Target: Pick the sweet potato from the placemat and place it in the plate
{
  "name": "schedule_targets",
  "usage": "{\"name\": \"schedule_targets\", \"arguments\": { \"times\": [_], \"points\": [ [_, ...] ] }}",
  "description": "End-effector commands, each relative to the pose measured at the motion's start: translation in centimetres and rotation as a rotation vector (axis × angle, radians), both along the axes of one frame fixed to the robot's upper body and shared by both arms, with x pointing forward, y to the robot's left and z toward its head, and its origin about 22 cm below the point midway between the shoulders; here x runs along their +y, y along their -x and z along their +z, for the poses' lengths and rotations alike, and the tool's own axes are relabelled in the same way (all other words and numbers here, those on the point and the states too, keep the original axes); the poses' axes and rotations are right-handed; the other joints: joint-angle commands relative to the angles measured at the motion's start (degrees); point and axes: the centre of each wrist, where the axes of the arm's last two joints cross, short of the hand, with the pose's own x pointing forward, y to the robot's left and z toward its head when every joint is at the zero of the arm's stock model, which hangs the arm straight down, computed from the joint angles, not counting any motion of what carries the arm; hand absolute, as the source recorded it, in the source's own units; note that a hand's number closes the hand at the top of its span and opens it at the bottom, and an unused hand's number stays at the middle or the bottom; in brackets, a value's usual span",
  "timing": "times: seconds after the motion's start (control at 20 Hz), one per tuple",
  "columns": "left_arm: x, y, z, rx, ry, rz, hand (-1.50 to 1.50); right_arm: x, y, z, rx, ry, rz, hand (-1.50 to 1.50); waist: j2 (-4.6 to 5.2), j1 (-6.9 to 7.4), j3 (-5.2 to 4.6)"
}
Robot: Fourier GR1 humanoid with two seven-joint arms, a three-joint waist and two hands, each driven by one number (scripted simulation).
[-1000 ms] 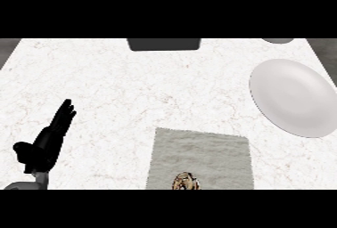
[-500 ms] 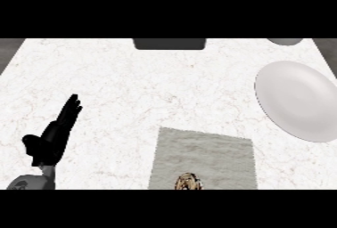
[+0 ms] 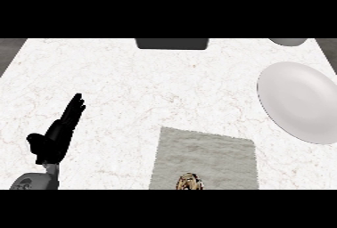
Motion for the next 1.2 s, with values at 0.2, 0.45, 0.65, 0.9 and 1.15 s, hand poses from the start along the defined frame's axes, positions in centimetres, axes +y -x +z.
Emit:
{"name": "schedule_targets", "arguments": {
  "times": [0.2, 0.45, 0.65, 0.9, 1.15],
  "points": [
    [0.9, 1.0, 0.3, 0.013, -0.013, 0.009, 0.0, 2.5, -5.4, -2.6, -0.051, -0.137, -0.031, 1.5, -0.11, -0.05, 0.06],
    [0.3, -1.1, -0.8, -0.011, -0.025, 0.017, 0.0, 6.5, -8.6, -5.2, 0.004, -0.2, -0.137, -1.5, 0.05, -0.46, -0.01],
    [1.4, 0.0, 0.6, -0.004, -0.016, 0.02, 0.0, 4.5, -9.1, -4.3, 0.028, -0.294, -0.158, -1.5, -0.16, -0.6, 0.02],
    [-0.6, -0.6, -0.5, 0.004, 0.005, 0.021, 0.0, 3.7, -9.6, -5.3, -0.171, -0.434, -0.2, -1.5, 0.06, -0.51, 0.09],
    [0.3, 0.5, -0.8, 0.0, -0.002, 0.026, 0.0, -1.7, -6.3, -4.0, -0.313, -0.627, -0.21, -1.5, -0.22, -1.25, 0.09]
  ]
}}
